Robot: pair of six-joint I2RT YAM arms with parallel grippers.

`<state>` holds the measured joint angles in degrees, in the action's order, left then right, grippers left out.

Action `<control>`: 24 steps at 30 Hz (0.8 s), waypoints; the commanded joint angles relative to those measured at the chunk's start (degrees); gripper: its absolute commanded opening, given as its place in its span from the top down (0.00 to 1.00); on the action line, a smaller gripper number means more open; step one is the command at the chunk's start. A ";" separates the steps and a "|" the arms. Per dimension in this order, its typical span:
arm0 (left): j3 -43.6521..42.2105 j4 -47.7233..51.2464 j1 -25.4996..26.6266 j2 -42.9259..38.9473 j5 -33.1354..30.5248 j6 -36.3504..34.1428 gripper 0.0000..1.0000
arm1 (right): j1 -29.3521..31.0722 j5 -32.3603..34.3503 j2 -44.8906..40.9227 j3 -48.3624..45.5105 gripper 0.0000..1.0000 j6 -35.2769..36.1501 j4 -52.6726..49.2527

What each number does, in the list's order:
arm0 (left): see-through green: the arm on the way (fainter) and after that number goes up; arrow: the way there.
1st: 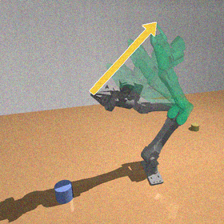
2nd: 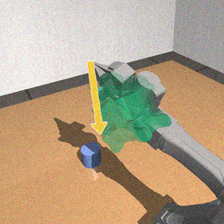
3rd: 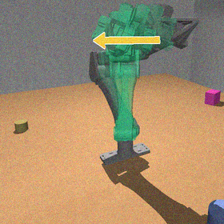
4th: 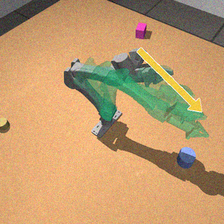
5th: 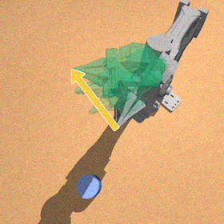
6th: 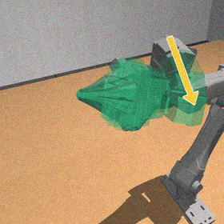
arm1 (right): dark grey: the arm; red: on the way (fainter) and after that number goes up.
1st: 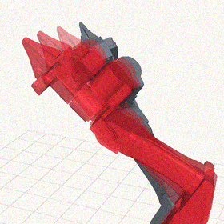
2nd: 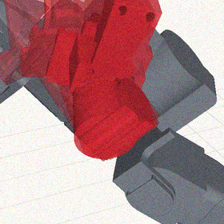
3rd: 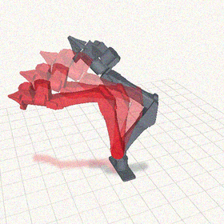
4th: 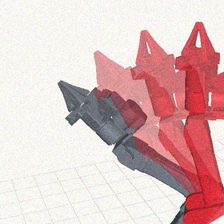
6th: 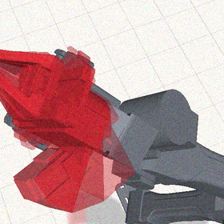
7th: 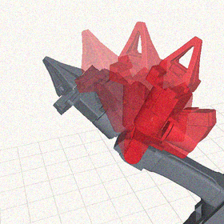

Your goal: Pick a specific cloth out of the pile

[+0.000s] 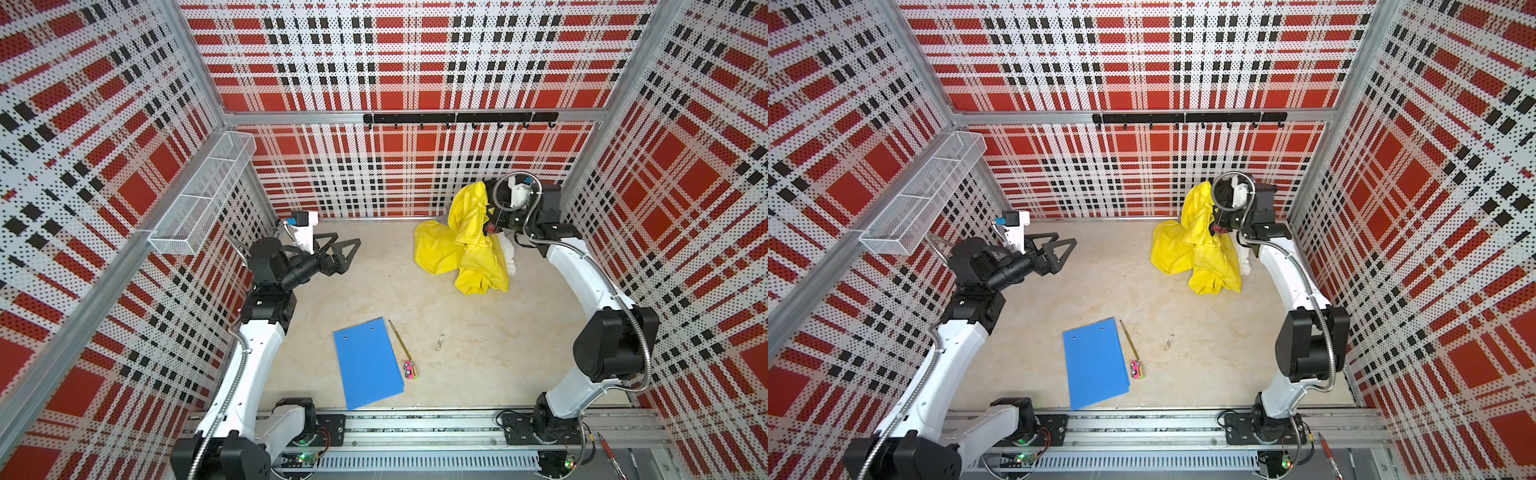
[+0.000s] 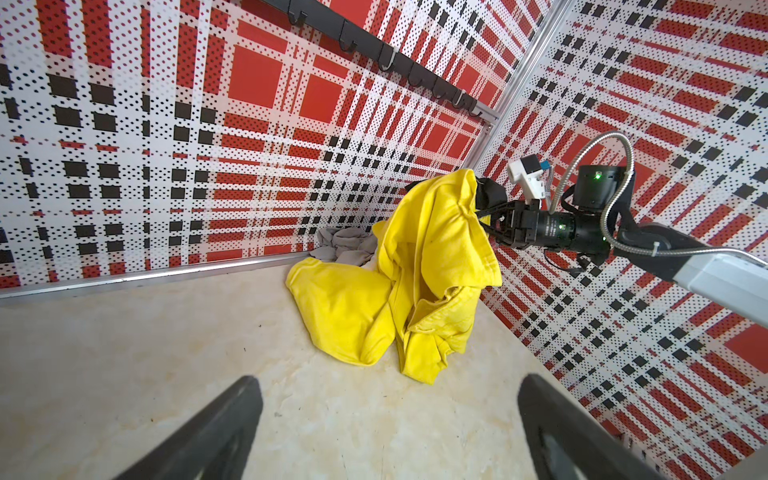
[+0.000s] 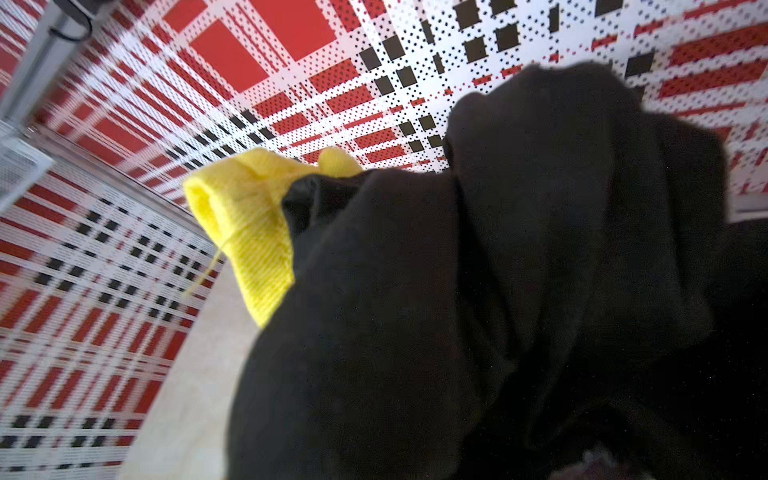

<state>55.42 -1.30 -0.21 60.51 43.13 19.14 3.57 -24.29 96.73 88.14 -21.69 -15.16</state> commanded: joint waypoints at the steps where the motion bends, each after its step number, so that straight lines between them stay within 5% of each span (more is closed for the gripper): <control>1: -0.31 -1.65 0.47 0.24 0.69 0.26 0.01 | -0.28 -12.02 0.23 -2.65 1.00 -7.40 15.37; 6: -0.40 -1.67 0.79 0.31 0.55 0.28 0.01 | -3.32 -16.12 9.00 -5.80 0.97 -13.80 23.53; 10: -0.31 -1.61 0.97 0.66 0.59 0.22 0.01 | 0.19 -7.32 14.60 2.19 0.97 -5.75 11.23; 20: -0.31 -1.51 1.43 1.55 0.52 0.24 0.01 | 9.35 8.31 30.32 21.14 0.93 1.96 -5.25; 24: -0.39 -1.34 1.80 1.45 -0.07 0.26 0.01 | 10.55 16.31 31.85 22.15 0.88 2.89 -9.42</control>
<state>55.42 -1.30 1.08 62.08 43.07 19.11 14.15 -16.32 127.66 109.12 -21.10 -19.44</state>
